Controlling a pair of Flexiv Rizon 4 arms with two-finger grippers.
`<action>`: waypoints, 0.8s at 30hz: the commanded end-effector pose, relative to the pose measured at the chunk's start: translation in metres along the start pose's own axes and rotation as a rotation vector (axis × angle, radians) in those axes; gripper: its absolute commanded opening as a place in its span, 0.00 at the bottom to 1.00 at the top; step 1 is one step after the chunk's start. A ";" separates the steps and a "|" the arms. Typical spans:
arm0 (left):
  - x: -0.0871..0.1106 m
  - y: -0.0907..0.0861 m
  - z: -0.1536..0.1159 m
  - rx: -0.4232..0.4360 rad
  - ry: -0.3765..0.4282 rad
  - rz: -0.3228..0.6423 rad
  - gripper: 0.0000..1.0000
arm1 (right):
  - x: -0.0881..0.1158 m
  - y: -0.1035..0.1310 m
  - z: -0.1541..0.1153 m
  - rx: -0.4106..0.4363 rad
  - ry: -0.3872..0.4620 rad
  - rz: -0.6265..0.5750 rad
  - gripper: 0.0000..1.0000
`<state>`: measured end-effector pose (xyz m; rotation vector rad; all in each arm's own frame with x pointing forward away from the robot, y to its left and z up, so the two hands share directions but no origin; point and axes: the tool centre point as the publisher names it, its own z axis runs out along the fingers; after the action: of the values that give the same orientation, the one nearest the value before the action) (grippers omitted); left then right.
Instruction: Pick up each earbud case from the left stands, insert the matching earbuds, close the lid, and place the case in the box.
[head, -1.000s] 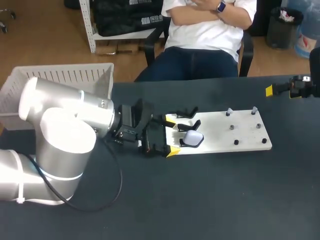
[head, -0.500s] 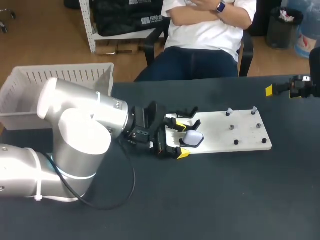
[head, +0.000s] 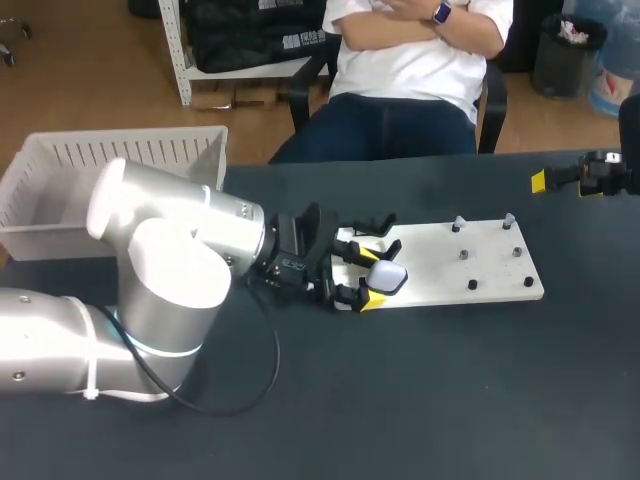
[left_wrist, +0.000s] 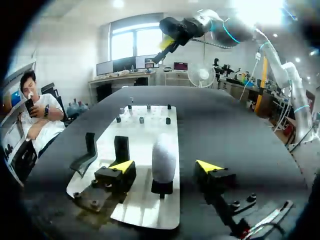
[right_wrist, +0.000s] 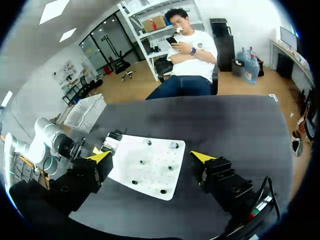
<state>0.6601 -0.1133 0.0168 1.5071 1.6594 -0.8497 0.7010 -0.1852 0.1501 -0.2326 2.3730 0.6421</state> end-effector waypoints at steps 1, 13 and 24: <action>0.000 -0.001 0.004 -0.007 0.000 -0.004 0.62 | 0.000 0.000 0.000 -0.001 0.000 -0.001 1.00; -0.001 -0.002 0.007 -0.012 -0.015 -0.014 0.48 | 0.000 0.000 0.000 -0.001 0.000 -0.001 1.00; -0.004 0.000 0.012 -0.001 -0.024 -0.012 0.45 | 0.000 0.000 0.000 -0.001 0.000 -0.001 1.00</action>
<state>0.6590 -0.1237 0.0161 1.4807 1.6557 -0.8676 0.7010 -0.1852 0.1501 -0.2326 2.3730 0.6421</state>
